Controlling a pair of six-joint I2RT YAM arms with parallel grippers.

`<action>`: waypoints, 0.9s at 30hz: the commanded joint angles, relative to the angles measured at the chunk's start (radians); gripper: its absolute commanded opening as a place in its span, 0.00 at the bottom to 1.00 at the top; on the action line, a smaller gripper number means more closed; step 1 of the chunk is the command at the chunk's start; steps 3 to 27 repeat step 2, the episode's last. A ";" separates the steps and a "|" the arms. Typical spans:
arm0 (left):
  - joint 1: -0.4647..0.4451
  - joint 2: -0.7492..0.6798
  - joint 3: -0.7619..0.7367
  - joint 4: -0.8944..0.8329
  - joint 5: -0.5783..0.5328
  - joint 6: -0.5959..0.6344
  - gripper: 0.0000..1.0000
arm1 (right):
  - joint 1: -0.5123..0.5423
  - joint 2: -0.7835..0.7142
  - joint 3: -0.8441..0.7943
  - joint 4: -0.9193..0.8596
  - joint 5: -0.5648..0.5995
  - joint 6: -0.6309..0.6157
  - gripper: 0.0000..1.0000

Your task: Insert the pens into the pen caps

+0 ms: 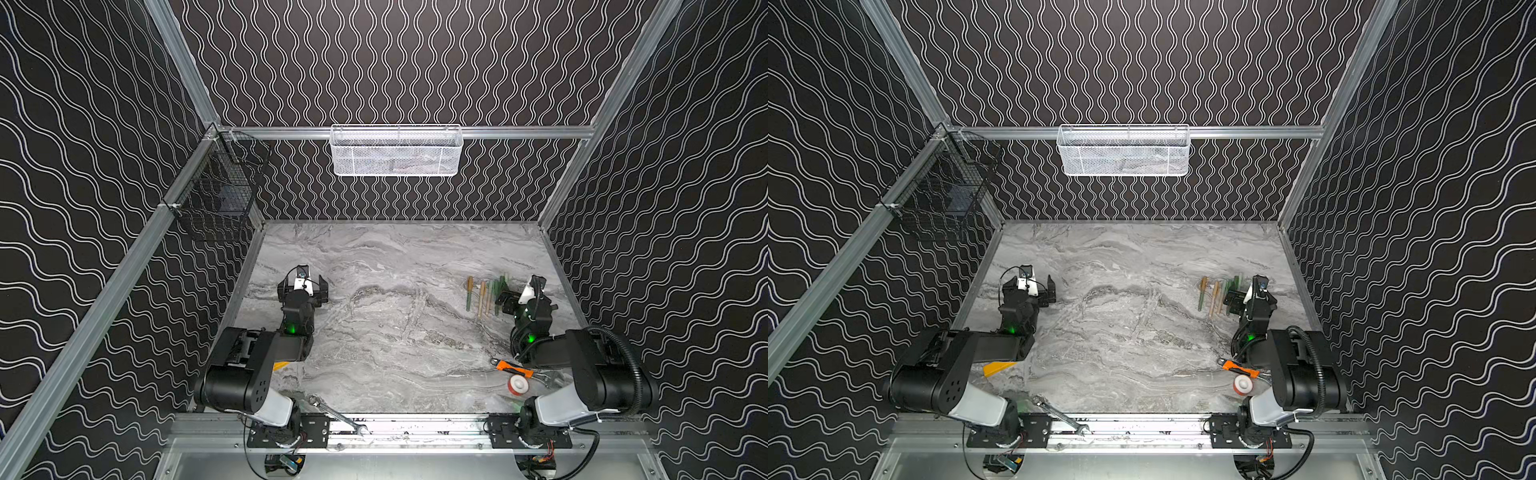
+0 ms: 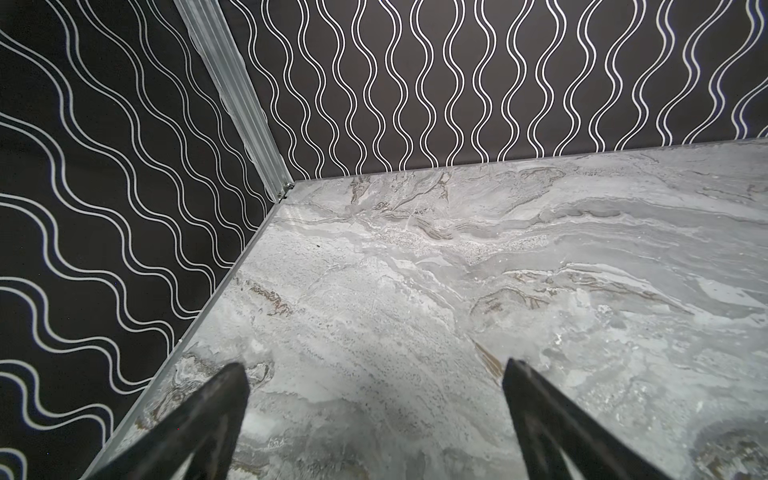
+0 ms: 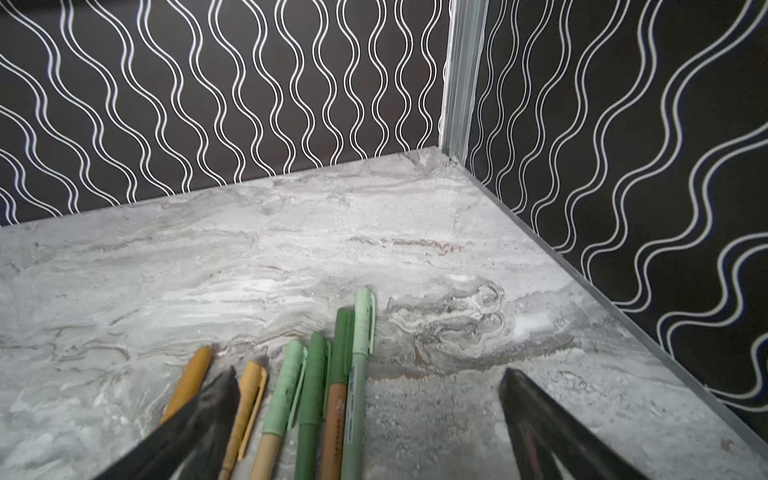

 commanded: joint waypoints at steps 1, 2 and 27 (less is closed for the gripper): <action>0.000 0.001 0.005 0.027 0.008 -0.017 0.99 | 0.002 0.021 -0.013 0.104 -0.004 -0.008 1.00; 0.001 0.004 0.004 0.035 0.008 -0.015 0.99 | 0.002 0.015 -0.010 0.083 -0.005 -0.005 1.00; 0.001 0.004 0.004 0.035 0.008 -0.015 0.99 | 0.002 0.015 -0.010 0.083 -0.005 -0.005 1.00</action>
